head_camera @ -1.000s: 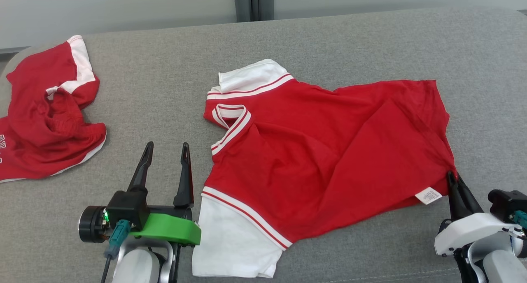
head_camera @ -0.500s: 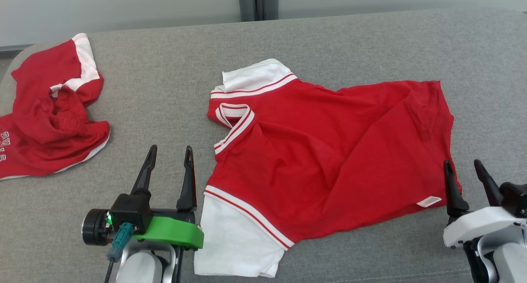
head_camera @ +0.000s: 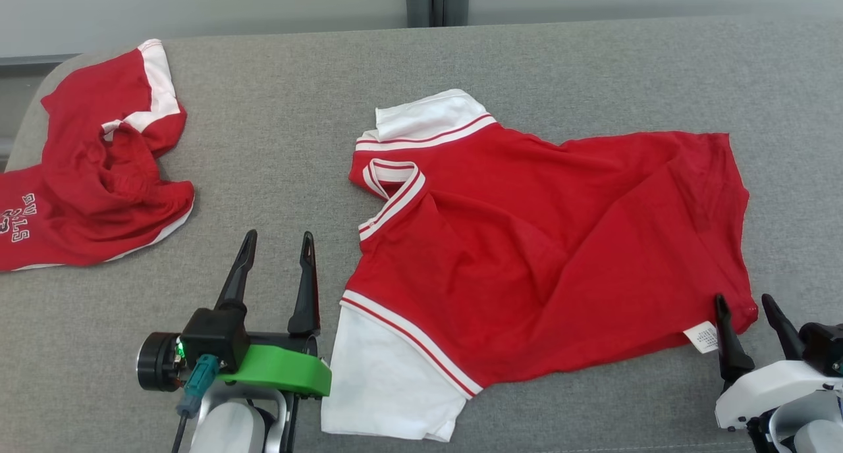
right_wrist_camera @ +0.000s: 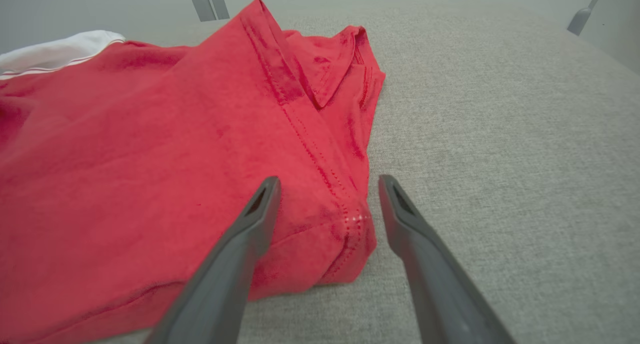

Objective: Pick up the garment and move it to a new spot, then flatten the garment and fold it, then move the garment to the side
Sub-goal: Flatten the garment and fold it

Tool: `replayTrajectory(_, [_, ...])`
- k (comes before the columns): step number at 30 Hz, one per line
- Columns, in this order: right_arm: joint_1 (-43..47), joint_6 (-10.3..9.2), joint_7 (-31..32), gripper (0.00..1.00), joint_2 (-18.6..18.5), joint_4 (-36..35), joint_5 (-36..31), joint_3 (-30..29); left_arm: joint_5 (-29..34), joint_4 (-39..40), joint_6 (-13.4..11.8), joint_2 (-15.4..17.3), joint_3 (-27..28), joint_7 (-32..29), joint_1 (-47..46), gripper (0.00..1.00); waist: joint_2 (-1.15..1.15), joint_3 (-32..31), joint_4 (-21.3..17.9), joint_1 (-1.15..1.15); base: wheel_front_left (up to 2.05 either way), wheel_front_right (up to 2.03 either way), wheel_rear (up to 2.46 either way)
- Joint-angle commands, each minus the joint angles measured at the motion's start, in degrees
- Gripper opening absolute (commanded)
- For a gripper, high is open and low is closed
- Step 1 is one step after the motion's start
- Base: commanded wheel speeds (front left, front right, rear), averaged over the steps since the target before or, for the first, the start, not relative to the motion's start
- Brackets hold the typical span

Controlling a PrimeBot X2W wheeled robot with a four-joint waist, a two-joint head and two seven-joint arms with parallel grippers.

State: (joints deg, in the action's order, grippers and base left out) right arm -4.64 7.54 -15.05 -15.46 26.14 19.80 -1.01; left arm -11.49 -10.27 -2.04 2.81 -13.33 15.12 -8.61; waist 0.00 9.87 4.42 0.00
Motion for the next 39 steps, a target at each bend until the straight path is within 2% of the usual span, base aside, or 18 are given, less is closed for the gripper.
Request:
replayTrajectory(1, [0.77, -0.10, -0.18, 1.00, 0.27, -0.57, -0.13, -0.12, -0.37, 0.04, -0.22, 0.16, 0.13, 0.03, 0.51, 1.00, 0.00, -0.07, -0.34, 0.00, 0.00, 0.00, 0.00])
replayTrajectory(2, [0.96, -0.11, -0.18, 1.00, 0.42, -0.58, -0.20, -0.03, -0.22, -0.08, -0.14, 0.16, 0.14, 0.03, 0.51, 1.00, 0.00, -0.16, -0.55, 0.00, 0.00, 0.00, 0.00])
replayTrajectory(4, [1.13, -0.10, -0.18, 0.70, 1.02, -0.35, -0.33, 0.17, 0.03, -0.21, 0.00, 0.16, 0.15, 0.03, 0.39, 1.00, 0.00, -0.32, -0.84, 0.00, 0.00, 0.00, 0.00])
replayTrajectory(6, [0.85, -0.11, -0.18, 0.23, 1.12, 0.41, -0.17, 0.36, 0.19, -0.26, 0.11, 0.16, 0.27, 0.03, 0.31, 1.00, 0.00, -0.42, -1.11, 0.00, 0.00, 0.00, 0.00])
replayTrajectory(7, [0.54, -0.11, -0.18, 0.04, 1.05, 0.65, -0.08, 0.43, 0.26, -0.29, 0.15, 0.16, 0.32, 0.03, 0.30, 1.00, 0.00, -0.45, -1.19, 0.00, 0.00, 0.00, 0.00])
replayTrajectory(8, [-0.05, -0.11, -0.18, 0.00, 1.14, 1.21, 0.01, 0.71, 0.39, -0.31, 0.24, 0.16, 0.40, 0.03, 0.33, 1.00, 0.00, -0.53, -1.37, 0.00, 0.00, 0.00, 0.00])
replayTrajectory(14, [-2.29, -0.11, -0.18, 0.00, 1.22, 3.34, -0.04, 1.83, 0.47, -0.63, 0.35, 0.16, 0.58, 0.03, 0.49, 1.00, 0.00, -0.80, -1.84, 0.00, 0.00, 0.00, 0.00])
replayTrajectory(22, [1.55, -0.10, -0.18, 0.00, 1.50, -7.59, -1.32, 1.00, 0.59, -0.53, 0.47, 0.16, 1.09, 0.03, 1.12, 1.00, 0.00, -1.34, -2.87, 0.00, 0.00, 0.00, 0.00])
replayTrajectory(28, [8.31, -0.11, -0.18, 0.00, 1.11, -14.75, -1.85, 2.32, 0.42, -0.55, 0.52, 0.16, 1.00, 0.03, 1.43, 1.00, 0.00, -1.83, -3.69, 0.00, 0.00, 0.00, 0.00])
replayTrajectory(36, [14.93, -0.11, -0.18, 0.00, 1.17, -13.63, -0.21, 2.65, 0.45, -0.53, 0.60, 0.16, 1.26, 0.03, 1.66, 1.00, 0.00, -2.18, -4.47, 0.00, 0.00, 0.00, 0.00])
replayTrajectory(37, [14.83, -0.11, -0.18, 0.26, 1.21, -13.67, -0.12, 2.26, 0.49, -0.50, 0.63, 0.16, 1.27, 0.03, 1.71, 1.00, 0.00, -2.19, -4.52, 0.00, 0.00, 0.00, 0.00])
replayTrajectory(38, [14.36, -0.10, -0.18, 1.00, 1.09, -13.99, -0.15, 1.60, 0.57, -0.45, 0.75, 0.16, 1.17, 0.03, 1.74, 1.00, 0.00, -2.17, -4.48, 0.00, 0.00, 0.00, 0.00])
replayTrajectory(39, [14.12, -0.11, -0.18, 1.00, 0.91, -14.16, -0.26, 1.28, 0.59, -0.46, 0.78, 0.16, 1.09, 0.03, 1.71, 1.00, 0.00, -2.18, -4.40, 0.00, 0.00, 0.00, 0.00])
